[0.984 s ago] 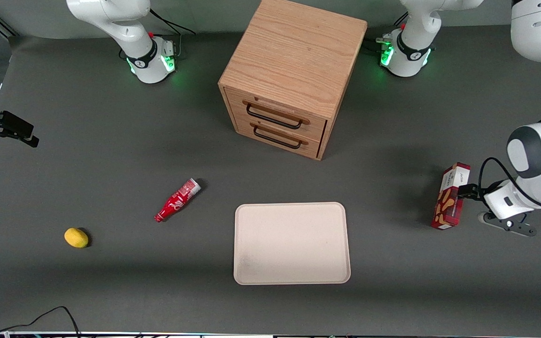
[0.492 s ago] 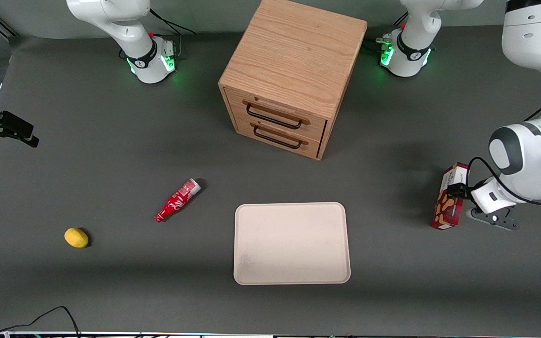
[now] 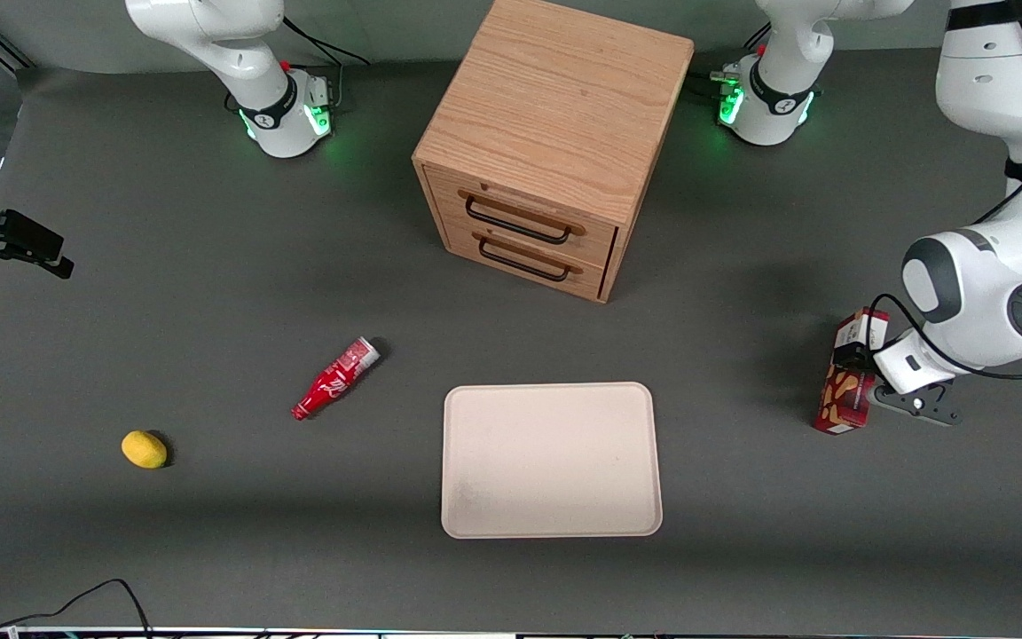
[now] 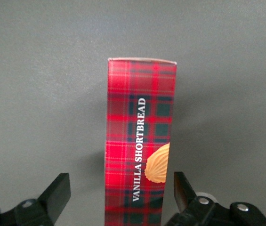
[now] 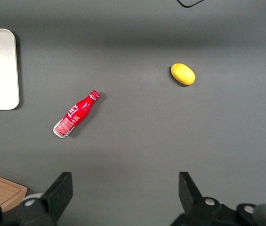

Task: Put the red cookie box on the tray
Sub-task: 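Lower the open left gripper around the cookie box and close it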

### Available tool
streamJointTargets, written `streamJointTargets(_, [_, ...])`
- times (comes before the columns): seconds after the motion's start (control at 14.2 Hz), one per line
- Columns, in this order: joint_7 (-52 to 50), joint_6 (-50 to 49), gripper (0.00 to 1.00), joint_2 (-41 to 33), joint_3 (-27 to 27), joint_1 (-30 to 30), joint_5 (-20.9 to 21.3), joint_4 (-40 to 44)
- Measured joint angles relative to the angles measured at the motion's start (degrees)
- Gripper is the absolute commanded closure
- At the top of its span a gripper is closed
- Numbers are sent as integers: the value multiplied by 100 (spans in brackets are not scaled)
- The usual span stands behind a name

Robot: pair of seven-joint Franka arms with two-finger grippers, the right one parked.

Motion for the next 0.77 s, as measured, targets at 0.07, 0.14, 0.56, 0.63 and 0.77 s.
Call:
streamJointTargets(0.07, [2,41,23,0,-1,-1,-7,-38])
streamJointTargets(0.14, [7,51,37,0,-1,-1,-35,-57])
streamJointTargets(0.56, [293,58,100,-4,4,-1,-289,-60])
streamJointTargets(0.63, [299,57,100,-4,5,-1,-292,-60])
streamJointTargets(0.77, [314,57,100,-9,1,-12,-301,-57])
